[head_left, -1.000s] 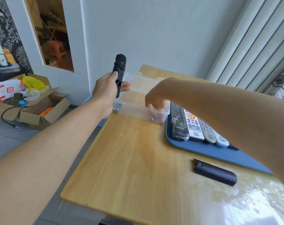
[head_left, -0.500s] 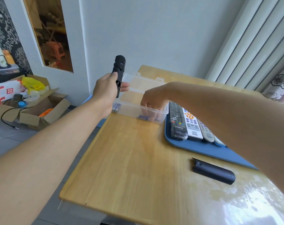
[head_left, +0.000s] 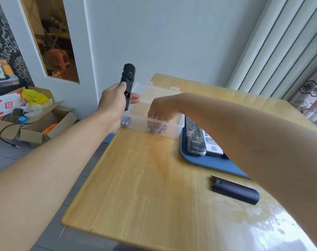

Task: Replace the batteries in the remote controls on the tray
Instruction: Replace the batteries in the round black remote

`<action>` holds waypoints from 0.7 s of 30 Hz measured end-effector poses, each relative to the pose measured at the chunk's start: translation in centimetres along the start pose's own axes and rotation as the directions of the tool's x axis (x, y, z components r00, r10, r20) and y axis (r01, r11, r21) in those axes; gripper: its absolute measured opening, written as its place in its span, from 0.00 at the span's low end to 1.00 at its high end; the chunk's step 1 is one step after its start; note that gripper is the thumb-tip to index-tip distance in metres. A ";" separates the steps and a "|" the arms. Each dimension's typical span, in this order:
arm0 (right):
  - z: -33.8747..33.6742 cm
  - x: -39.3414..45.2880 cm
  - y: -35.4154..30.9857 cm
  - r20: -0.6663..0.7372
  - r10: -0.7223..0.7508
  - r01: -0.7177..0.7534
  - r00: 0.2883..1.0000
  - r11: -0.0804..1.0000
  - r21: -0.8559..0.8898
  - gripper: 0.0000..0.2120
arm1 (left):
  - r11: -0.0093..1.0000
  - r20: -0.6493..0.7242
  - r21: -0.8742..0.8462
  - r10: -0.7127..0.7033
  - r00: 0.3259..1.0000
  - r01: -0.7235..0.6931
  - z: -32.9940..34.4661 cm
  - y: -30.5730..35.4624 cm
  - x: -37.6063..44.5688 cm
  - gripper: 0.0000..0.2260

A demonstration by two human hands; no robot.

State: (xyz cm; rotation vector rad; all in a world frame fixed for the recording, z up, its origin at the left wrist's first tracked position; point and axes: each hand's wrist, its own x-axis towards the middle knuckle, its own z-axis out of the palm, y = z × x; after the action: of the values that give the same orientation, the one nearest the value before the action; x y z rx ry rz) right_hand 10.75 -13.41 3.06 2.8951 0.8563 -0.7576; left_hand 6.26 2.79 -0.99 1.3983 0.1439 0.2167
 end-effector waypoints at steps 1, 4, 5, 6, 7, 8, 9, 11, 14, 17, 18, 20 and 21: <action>0.0 0.1 0.0 0.003 0.016 -0.016 1.000 1.000 -0.016 0.08 | 1.000 -0.001 0.000 0.000 1.000 0.000 0.0 0.0 0.0 0.11; -0.1 0.2 -0.3 0.011 0.037 -0.036 0.999 0.995 -0.096 0.09 | 1.000 -0.001 0.005 0.006 1.000 -0.006 0.0 0.0 -0.1 0.11; -0.1 0.1 -0.3 0.009 0.027 -0.025 1.000 0.991 -0.131 0.10 | 1.000 -0.004 0.008 0.007 1.000 -0.007 0.0 -0.1 -0.2 0.11; -0.1 -0.1 -0.3 0.002 0.014 -0.014 1.000 0.989 -0.149 0.10 | 1.000 -0.007 0.010 0.006 1.000 -0.006 0.0 0.0 -0.2 0.11; -0.1 -0.3 -0.2 -0.012 0.001 -0.003 1.000 0.990 -0.141 0.08 | 1.000 -0.011 0.010 0.006 1.000 -0.006 0.0 0.0 -0.2 0.11; -0.2 -0.6 0.0 -0.032 -0.014 0.011 0.999 0.994 -0.108 0.07 | 1.000 -0.014 0.008 0.005 1.000 -0.005 0.0 0.1 -0.3 0.12; -0.3 -0.9 0.3 -0.068 -0.022 0.018 0.997 0.998 -0.060 0.09 | 1.000 -0.015 0.005 0.006 1.000 -0.006 0.0 0.2 -0.4 0.12; -0.5 -1.8 1.2 -0.168 -0.029 0.048 0.985 0.993 0.110 0.07 | 1.000 -0.018 0.000 0.011 1.000 -0.011 0.1 0.4 -0.5 0.12; -0.7 -3.8 2.9 -0.297 -0.076 0.233 0.952 0.809 0.539 0.04 | 0.999 -0.037 -0.026 0.028 0.999 -0.029 0.2 0.6 -1.0 0.12; 0.1 -6.4 4.9 -0.399 -0.127 0.419 0.908 0.255 0.872 0.07 | 0.996 -0.078 -0.033 0.083 0.993 -0.086 1.1 0.8 -1.7 0.13; 0.6 -7.4 5.6 -0.430 -0.121 0.440 0.895 0.076 0.895 0.08 | 0.994 -0.084 -0.025 0.101 0.991 -0.104 1.9 1.0 -2.1 0.13; 2.0 -8.9 6.6 -0.460 -0.098 0.440 0.883 -0.172 0.881 0.08 | 0.992 -0.075 -0.034 0.120 0.990 -0.123 3.8 1.2 -3.0 0.13; 2.8 -9.6 7.0 -0.459 -0.091 0.425 0.884 -0.253 0.869 0.06 | 0.991 -0.055 -0.055 0.117 0.992 -0.120 4.8 1.4 -3.5 0.12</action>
State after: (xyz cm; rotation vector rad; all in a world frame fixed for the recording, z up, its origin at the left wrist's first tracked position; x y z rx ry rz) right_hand 6.08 -24.61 4.25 4.2626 1.4378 -2.0374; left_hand 3.86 -2.41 1.05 1.3455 0.0964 0.3527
